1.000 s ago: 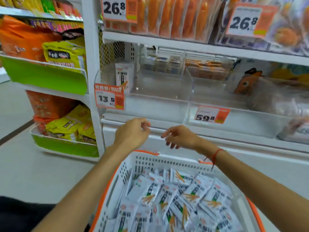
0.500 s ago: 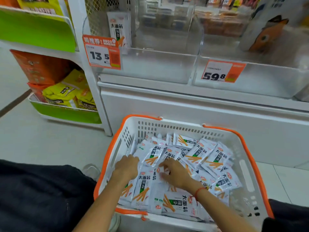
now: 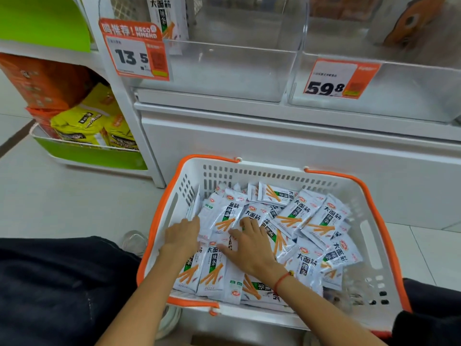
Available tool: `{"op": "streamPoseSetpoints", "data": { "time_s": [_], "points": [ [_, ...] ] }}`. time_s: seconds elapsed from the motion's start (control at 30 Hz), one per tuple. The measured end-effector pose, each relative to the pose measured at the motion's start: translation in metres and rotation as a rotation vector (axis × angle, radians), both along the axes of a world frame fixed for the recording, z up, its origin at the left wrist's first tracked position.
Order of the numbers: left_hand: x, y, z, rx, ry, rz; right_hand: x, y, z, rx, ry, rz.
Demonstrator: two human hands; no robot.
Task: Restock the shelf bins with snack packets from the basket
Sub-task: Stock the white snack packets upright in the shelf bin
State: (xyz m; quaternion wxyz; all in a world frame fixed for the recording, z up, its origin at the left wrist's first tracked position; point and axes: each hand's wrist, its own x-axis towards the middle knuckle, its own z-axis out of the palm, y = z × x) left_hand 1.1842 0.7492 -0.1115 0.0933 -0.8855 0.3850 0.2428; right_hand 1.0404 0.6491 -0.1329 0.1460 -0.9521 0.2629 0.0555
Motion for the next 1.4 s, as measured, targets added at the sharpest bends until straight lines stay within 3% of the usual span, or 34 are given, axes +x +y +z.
{"op": "streamPoseSetpoints", "data": {
  "time_s": [0.1,0.3,0.6,0.77,0.87,0.93,1.07,1.17,1.3,1.4],
  "points": [
    [0.001,0.002,-0.005,-0.004,0.029,0.055,-0.001,-0.001,-0.002,0.013,0.091,0.022],
    [0.003,0.007,-0.013,0.022,0.099,0.083,0.007,0.007,0.004,0.036,-0.025,0.000],
    [0.004,0.007,-0.013,-0.022,0.321,0.296,0.004,0.006,0.008,0.078,0.175,-0.021],
    [0.006,0.012,-0.014,-0.051,0.429,0.232,0.000,-0.003,0.016,0.214,0.125,-0.096],
    [0.010,0.014,-0.010,-0.054,0.412,0.229,-0.003,-0.010,0.021,0.441,0.027,-0.200],
    [0.015,0.012,-0.006,-0.156,0.438,0.255,-0.004,-0.020,0.030,0.603,-0.050,-0.253],
    [0.023,0.003,0.016,-0.579,0.741,0.487,-0.016,-0.047,0.067,1.012,-0.215,-0.300],
    [0.015,-0.007,0.027,-0.719,1.009,0.639,-0.022,-0.064,0.080,1.175,-0.291,-0.324],
    [-0.005,-0.025,0.033,-0.747,1.298,0.761,-0.013,-0.066,0.081,1.100,-0.410,-0.394],
    [-0.019,-0.036,0.035,-0.734,1.313,0.816,-0.005,-0.058,0.080,0.961,-0.553,-0.429]
  ]
}}
